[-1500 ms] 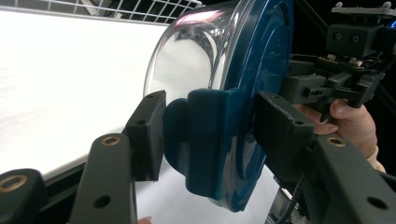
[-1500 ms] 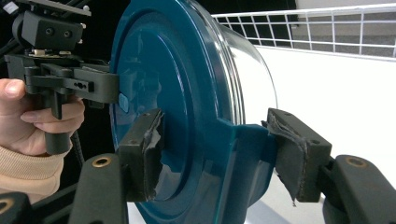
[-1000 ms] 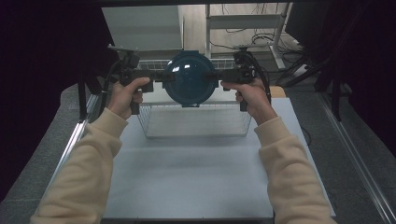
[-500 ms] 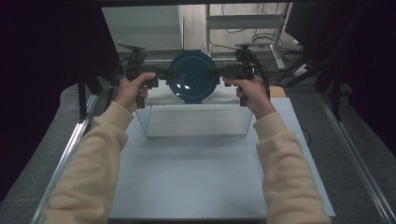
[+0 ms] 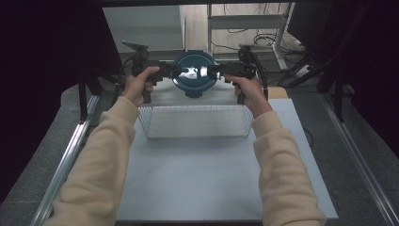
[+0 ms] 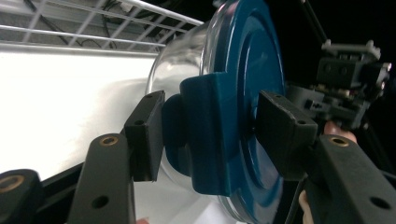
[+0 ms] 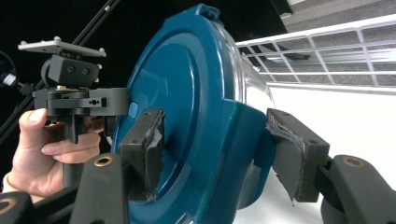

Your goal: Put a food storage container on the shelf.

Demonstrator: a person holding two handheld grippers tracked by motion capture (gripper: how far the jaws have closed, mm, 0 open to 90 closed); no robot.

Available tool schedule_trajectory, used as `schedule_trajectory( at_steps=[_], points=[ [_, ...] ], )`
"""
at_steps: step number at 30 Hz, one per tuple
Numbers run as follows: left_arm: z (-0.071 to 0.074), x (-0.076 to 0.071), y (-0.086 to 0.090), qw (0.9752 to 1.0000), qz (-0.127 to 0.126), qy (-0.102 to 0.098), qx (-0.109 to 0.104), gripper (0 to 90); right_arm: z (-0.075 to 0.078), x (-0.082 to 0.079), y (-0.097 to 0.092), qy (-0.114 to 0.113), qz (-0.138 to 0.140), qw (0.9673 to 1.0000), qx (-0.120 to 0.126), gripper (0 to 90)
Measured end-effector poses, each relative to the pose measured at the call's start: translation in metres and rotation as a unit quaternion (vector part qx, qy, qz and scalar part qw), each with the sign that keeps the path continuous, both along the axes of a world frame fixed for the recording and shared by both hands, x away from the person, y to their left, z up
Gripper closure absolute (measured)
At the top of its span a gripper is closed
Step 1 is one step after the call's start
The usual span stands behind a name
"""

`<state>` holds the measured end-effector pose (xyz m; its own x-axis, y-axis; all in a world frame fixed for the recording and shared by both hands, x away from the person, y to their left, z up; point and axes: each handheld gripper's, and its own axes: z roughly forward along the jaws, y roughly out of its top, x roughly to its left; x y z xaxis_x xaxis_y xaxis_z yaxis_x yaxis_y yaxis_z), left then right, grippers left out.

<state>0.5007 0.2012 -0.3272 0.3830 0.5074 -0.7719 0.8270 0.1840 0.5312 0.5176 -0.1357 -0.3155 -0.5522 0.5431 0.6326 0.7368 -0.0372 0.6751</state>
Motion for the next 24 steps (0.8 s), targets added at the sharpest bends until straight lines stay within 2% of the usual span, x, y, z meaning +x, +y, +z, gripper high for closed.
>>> schedule_trajectory(
  at_steps=[3, 7, 11, 12, 19, 20, 21, 23, 24],
  points=[
    [-0.004, 0.005, 0.000, 0.9999, 0.006, 0.014, -0.008, 43.9, -0.004, 0.003, 0.000, 0.018, -0.010, 0.9998, 0.007, 38.4],
    [-0.006, 0.006, 0.000, 0.9996, 0.012, 0.019, -0.015, 43.6, -0.006, 0.005, -0.001, 0.033, -0.014, 0.9993, 0.015, 38.4],
    [-0.014, 0.008, 0.000, 0.9991, 0.013, 0.033, -0.025, 43.3, -0.011, 0.009, -0.001, 0.057, -0.021, 0.9979, 0.024, 38.1],
    [-0.015, 0.009, 0.000, 0.9992, 0.011, 0.029, -0.026, 43.3, -0.012, 0.009, -0.001, 0.059, -0.021, 0.9978, 0.023, 38.1],
    [-0.014, 0.008, 0.000, 0.9996, 0.012, 0.016, -0.019, 40.4, -0.012, 0.009, -0.001, 0.053, -0.024, 0.9980, 0.024, 36.9],
    [-0.012, 0.006, -0.001, 0.9998, 0.018, 0.000, 0.000, 36.8, -0.012, 0.007, 0.000, 0.046, -0.028, 0.9984, 0.019, 34.9],
    [-0.011, 0.005, 0.000, 0.9996, 0.026, -0.008, 0.006, 33.4, -0.010, 0.005, 0.001, 0.034, -0.037, 0.9987, 0.008, 30.6],
    [-0.006, 0.000, 0.001, 0.9981, 0.042, -0.030, 0.033, 27.1, -0.006, 0.000, 0.003, 0.010, -0.049, 0.9987, -0.013, 23.2],
    [-0.006, 0.000, 0.001, 0.9981, 0.042, -0.030, 0.033, 25.0, -0.006, 0.000, 0.003, 0.010, -0.049, 0.9987, -0.013, 23.2]
  ],
)
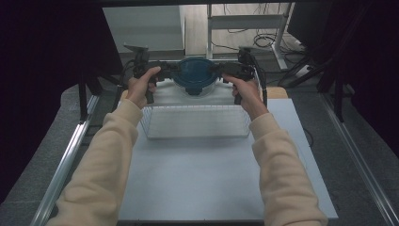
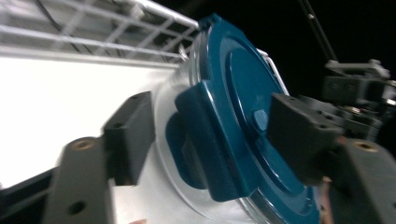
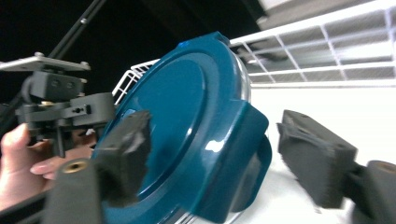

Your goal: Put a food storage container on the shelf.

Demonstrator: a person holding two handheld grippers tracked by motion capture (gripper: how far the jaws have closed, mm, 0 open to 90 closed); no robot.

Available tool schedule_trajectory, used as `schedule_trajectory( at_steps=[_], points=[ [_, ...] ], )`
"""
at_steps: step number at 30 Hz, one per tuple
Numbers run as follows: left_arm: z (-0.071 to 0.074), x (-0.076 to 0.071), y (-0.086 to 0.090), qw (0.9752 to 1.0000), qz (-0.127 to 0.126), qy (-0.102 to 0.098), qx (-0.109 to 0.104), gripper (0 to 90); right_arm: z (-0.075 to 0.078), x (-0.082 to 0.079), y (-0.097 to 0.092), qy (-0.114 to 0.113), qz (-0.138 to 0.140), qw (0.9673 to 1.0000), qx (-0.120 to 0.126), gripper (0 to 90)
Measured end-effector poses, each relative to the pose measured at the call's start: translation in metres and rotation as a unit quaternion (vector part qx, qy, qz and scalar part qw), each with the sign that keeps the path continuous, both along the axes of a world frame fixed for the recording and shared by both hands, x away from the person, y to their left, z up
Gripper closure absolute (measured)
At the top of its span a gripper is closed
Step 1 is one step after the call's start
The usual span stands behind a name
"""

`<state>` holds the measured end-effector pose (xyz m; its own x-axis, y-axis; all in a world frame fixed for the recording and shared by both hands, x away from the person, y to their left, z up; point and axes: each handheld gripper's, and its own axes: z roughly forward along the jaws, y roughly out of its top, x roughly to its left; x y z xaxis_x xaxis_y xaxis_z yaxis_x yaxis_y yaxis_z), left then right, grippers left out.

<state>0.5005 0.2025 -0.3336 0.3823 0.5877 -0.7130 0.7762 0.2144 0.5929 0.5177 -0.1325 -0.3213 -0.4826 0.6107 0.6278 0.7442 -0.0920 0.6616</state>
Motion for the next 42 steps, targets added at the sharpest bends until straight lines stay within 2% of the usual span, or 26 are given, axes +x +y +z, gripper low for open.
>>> schedule_trajectory(
  at_steps=[1, 2, 3, 4, 5, 6, 7, 8, 10, 12, 13, 14, 15, 16, 17, 19, 20, 24, 25, 26, 29, 30, 33, 35, 38, 42],
  points=[
    [0.006, -0.008, 0.002, 0.9992, 0.008, -0.027, 0.029, 23.7, 0.005, -0.006, 0.000, -0.020, -0.005, 0.9997, -0.014, 18.5],
    [0.009, -0.014, 0.003, 0.9982, 0.010, -0.043, 0.041, 22.9, 0.009, -0.012, 0.000, -0.039, -0.009, 0.9987, -0.033, 17.1],
    [0.009, -0.014, 0.003, 0.9982, 0.010, -0.043, 0.041, 22.8, 0.009, -0.012, 0.000, -0.039, -0.009, 0.9987, -0.033, 17.1],
    [0.012, -0.020, 0.004, 0.9970, 0.014, -0.058, 0.048, 22.8, 0.012, -0.017, -0.001, -0.055, -0.011, 0.9972, -0.050, 16.7],
    [0.015, -0.034, 0.007, 0.9951, 0.016, -0.082, 0.052, 22.8, 0.019, -0.029, -0.004, -0.091, -0.011, 0.9930, -0.074, 16.7],
    [0.015, -0.034, 0.007, 0.9951, 0.016, -0.082, 0.052, 22.8, 0.019, -0.029, -0.004, -0.091, -0.011, 0.9930, -0.074, 16.7],
    [0.016, -0.042, 0.007, 0.9942, 0.015, -0.090, 0.057, 22.8, 0.021, -0.035, -0.006, -0.104, -0.009, 0.9914, -0.079, 16.7],
    [0.015, -0.057, 0.008, 0.9916, 0.008, -0.109, 0.069, 22.8, 0.026, -0.048, -0.010, -0.121, 0.003, 0.9885, -0.090, 17.6],
    [0.015, -0.065, 0.007, 0.9904, 0.004, -0.116, 0.075, 22.9, 0.029, -0.064, -0.012, -0.130, 0.019, 0.9876, -0.086, 18.5],
    [0.013, -0.079, 0.007, 0.9885, -0.002, -0.126, 0.083, 23.0, 0.031, -0.071, -0.012, -0.133, 0.026, 0.9871, -0.085, 18.7],
    [0.012, -0.089, 0.007, 0.9880, -0.008, -0.130, 0.083, 23.1, 0.032, -0.080, -0.012, -0.144, 0.033, 0.9848, -0.092, 18.9],
    [0.009, -0.104, 0.005, 0.9864, -0.018, -0.140, 0.084, 23.2, 0.036, -0.102, -0.011, -0.177, 0.037, 0.9759, -0.121, 20.3],
    [0.009, -0.104, 0.005, 0.9864, -0.018, -0.140, 0.084, 23.2, 0.036, -0.102, -0.011, -0.177, 0.037, 0.9759, -0.121, 20.3],
    [0.008, -0.112, 0.005, 0.9854, -0.025, -0.142, 0.090, 23.3, 0.036, -0.118, -0.011, -0.199, 0.042, 0.9692, -0.139, 20.6],
    [0.004, -0.127, 0.003, 0.9833, -0.033, -0.151, 0.096, 23.3, 0.035, -0.125, -0.013, -0.205, 0.044, 0.9671, -0.144, 20.9],
    [0.002, -0.134, 0.003, 0.9828, -0.039, -0.152, 0.098, 23.3, 0.033, -0.131, -0.014, -0.209, 0.046, 0.9659, -0.146, 21.3],
    [-0.002, -0.147, 0.002, 0.9811, -0.045, -0.157, 0.104, 23.3, 0.028, -0.144, -0.019, -0.216, 0.050, 0.9633, -0.152, 21.8],
    [-0.011, -0.171, 0.003, 0.9758, -0.047, -0.169, 0.131, 23.2, 0.012, -0.166, -0.028, -0.219, 0.060, 0.9612, -0.157, 22.4],
    [-0.011, -0.171, 0.003, 0.9758, -0.047, -0.169, 0.131, 23.1, 0.007, -0.172, -0.031, -0.220, 0.063, 0.9604, -0.158, 22.6],
    [-0.017, -0.182, 0.004, 0.9739, -0.051, -0.172, 0.140, 23.1, 0.003, -0.178, -0.033, -0.221, 0.067, 0.9597, -0.161, 22.9],
    [-0.024, -0.193, 0.004, 0.9732, -0.054, -0.173, 0.141, 22.8, -0.010, -0.192, -0.040, -0.225, 0.075, 0.9571, -0.166, 24.1],
    [-0.032, -0.202, 0.002, 0.9715, -0.056, -0.174, 0.151, 22.8, -0.014, -0.196, -0.042, -0.226, 0.076, 0.9568, -0.166, 24.4],
    [-0.040, -0.209, 0.000, 0.9701, -0.059, -0.172, 0.161, 22.7, -0.021, -0.203, -0.047, -0.224, 0.079, 0.9567, -0.168, 24.5],
    [-0.054, -0.217, -0.002, 0.9717, -0.065, -0.162, 0.158, 22.6, -0.033, -0.210, -0.053, -0.222, 0.080, 0.9577, -0.165, 25.1],
    [-0.063, -0.219, -0.004, 0.9725, -0.068, -0.155, 0.159, 22.6, -0.040, -0.215, -0.056, -0.217, 0.082, 0.9586, -0.166, 25.6],
    [-0.080, -0.223, -0.005, 0.9709, -0.065, -0.144, 0.180, 22.6, -0.060, -0.220, -0.059, -0.203, 0.098, 0.9574, -0.181, 26.1]
  ],
)
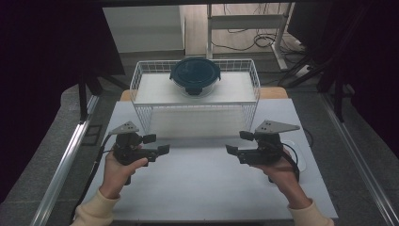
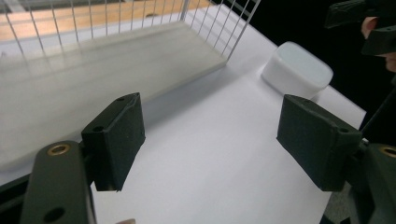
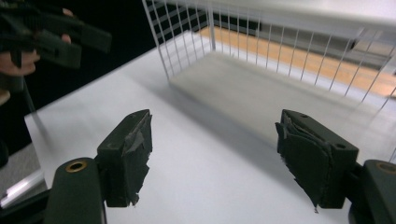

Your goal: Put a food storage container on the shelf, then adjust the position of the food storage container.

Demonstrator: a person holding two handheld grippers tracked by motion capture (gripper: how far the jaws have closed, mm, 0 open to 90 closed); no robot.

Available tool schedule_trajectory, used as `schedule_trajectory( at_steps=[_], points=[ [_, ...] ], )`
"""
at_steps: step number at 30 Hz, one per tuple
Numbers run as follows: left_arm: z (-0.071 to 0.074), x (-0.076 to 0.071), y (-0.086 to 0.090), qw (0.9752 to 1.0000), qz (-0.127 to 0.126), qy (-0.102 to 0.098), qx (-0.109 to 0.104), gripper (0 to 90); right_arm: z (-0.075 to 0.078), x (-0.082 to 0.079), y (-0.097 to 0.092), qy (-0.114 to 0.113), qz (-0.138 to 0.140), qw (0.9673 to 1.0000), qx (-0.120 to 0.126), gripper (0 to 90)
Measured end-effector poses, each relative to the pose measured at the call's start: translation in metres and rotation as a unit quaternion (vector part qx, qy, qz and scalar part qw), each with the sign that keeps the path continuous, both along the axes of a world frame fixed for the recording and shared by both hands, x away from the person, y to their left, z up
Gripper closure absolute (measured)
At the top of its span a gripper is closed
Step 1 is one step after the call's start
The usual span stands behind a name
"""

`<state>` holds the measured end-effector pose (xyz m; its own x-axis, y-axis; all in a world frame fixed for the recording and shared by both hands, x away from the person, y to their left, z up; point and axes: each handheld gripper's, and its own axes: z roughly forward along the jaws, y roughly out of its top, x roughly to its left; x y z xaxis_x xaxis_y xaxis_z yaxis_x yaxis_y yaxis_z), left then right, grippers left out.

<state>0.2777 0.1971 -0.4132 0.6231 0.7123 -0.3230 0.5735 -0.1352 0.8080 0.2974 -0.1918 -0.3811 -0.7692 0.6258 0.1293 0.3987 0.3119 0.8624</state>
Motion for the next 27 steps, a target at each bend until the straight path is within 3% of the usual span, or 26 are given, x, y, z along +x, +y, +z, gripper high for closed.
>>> schedule_trajectory(
  at_steps=[3, 4, 8, 10, 12, 23, 27],
  points=[
    [-0.011, -0.001, 0.001, 1.0000, 0.007, 0.003, 0.002, 22.6, -0.010, -0.001, -0.004, 0.008, -0.002, 0.9999, -0.007, 26.4],
    [-0.016, 0.000, 0.001, 0.9998, 0.006, 0.014, 0.011, 22.6, -0.013, 0.000, -0.005, 0.010, -0.003, 0.9999, -0.007, 26.5],
    [-0.027, 0.003, 0.002, 0.9995, 0.006, 0.028, 0.009, 22.4, -0.023, 0.001, -0.009, 0.024, -0.012, 0.9996, -0.013, 26.6],
    [-0.034, 0.003, 0.002, 0.9991, 0.013, 0.028, 0.028, 22.3, -0.032, 0.000, -0.014, 0.035, -0.021, 0.9990, -0.017, 26.9],
    [-0.038, 0.004, 0.002, 0.9990, 0.009, 0.036, 0.025, 22.4, -0.036, -0.002, -0.016, 0.040, -0.028, 0.9986, -0.022, 27.1],
    [-0.057, 0.000, -0.001, 0.9973, 0.011, 0.058, 0.044, 22.2, -0.049, -0.002, -0.022, 0.054, -0.043, 0.9968, -0.040, 27.5],
    [-0.057, -0.003, -0.001, 0.9974, 0.013, 0.056, 0.044, 21.7, -0.047, 0.002, -0.026, 0.053, -0.044, 0.9969, -0.037, 27.5]
  ],
)
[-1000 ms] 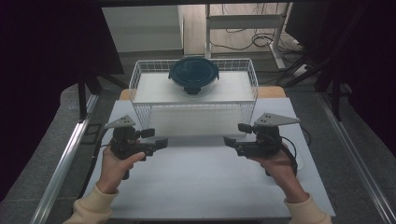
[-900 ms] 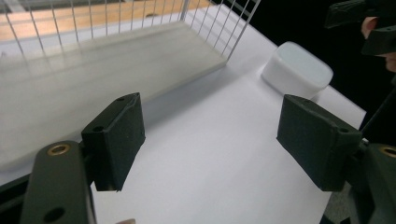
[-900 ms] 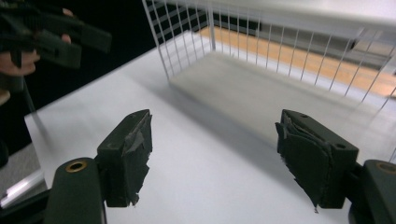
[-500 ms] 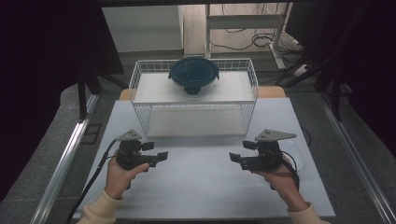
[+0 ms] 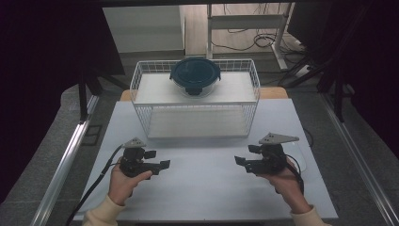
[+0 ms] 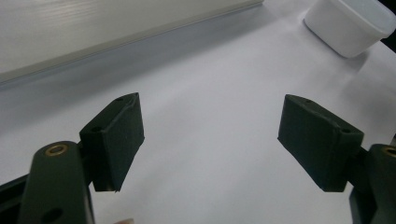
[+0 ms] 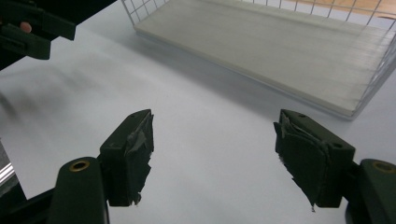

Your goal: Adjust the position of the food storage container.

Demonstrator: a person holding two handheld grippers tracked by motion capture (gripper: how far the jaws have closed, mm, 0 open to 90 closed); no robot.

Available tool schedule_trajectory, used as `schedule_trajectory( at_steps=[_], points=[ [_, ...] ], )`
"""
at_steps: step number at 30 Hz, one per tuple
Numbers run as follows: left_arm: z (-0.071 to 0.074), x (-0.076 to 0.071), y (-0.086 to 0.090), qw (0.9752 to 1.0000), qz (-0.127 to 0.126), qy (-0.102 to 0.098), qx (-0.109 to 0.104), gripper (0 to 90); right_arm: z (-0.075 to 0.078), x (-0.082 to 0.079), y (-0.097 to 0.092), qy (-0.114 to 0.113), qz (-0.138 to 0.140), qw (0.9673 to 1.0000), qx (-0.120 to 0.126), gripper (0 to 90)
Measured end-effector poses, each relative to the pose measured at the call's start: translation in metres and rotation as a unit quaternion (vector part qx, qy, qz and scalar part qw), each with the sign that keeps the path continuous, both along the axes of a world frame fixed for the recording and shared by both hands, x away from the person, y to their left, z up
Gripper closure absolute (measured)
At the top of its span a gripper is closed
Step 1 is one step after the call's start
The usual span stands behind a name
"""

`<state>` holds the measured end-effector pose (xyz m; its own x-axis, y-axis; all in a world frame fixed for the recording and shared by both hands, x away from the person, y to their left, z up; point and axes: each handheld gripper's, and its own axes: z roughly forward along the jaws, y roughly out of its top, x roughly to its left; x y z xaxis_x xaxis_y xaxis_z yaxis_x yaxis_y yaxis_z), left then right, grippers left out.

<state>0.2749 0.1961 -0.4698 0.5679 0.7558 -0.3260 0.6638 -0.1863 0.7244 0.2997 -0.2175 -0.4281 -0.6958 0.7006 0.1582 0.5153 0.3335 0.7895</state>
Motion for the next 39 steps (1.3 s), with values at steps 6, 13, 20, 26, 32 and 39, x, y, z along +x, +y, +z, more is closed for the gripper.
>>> schedule_trajectory(
  at_steps=[6, 13, 20, 26, 32, 39],
  points=[
    [-0.003, -0.004, 0.003, 0.9999, 0.008, -0.002, 0.014, 21.3, 0.004, 0.010, -0.010, 0.000, -0.013, 0.9999, 0.000, 31.5],
    [-0.006, -0.004, 0.002, 0.9999, 0.005, 0.005, 0.011, 21.4, 0.007, 0.016, -0.024, 0.014, -0.020, 0.9997, -0.005, 40.2],
    [-0.009, -0.001, 0.003, 0.9999, -0.001, 0.011, 0.008, 21.4, 0.018, 0.018, -0.054, 0.009, -0.057, 0.9981, -0.023, 53.9],
    [-0.013, 0.006, 0.004, 0.9998, -0.002, 0.020, 0.002, 21.4, 0.020, 0.021, -0.089, 0.005, -0.107, 0.9928, -0.055, 73.3],
    [-0.015, 0.006, 0.002, 0.9997, -0.002, 0.023, 0.007, 21.4, 0.024, 0.024, -0.127, -0.001, -0.164, 0.9842, -0.068, 88.6],
    [-0.015, 0.004, 0.001, 0.9996, 0.004, 0.025, 0.010, 21.2, 0.011, 0.031, -0.164, 0.025, -0.219, 0.9711, -0.091, 89.0]
  ],
)
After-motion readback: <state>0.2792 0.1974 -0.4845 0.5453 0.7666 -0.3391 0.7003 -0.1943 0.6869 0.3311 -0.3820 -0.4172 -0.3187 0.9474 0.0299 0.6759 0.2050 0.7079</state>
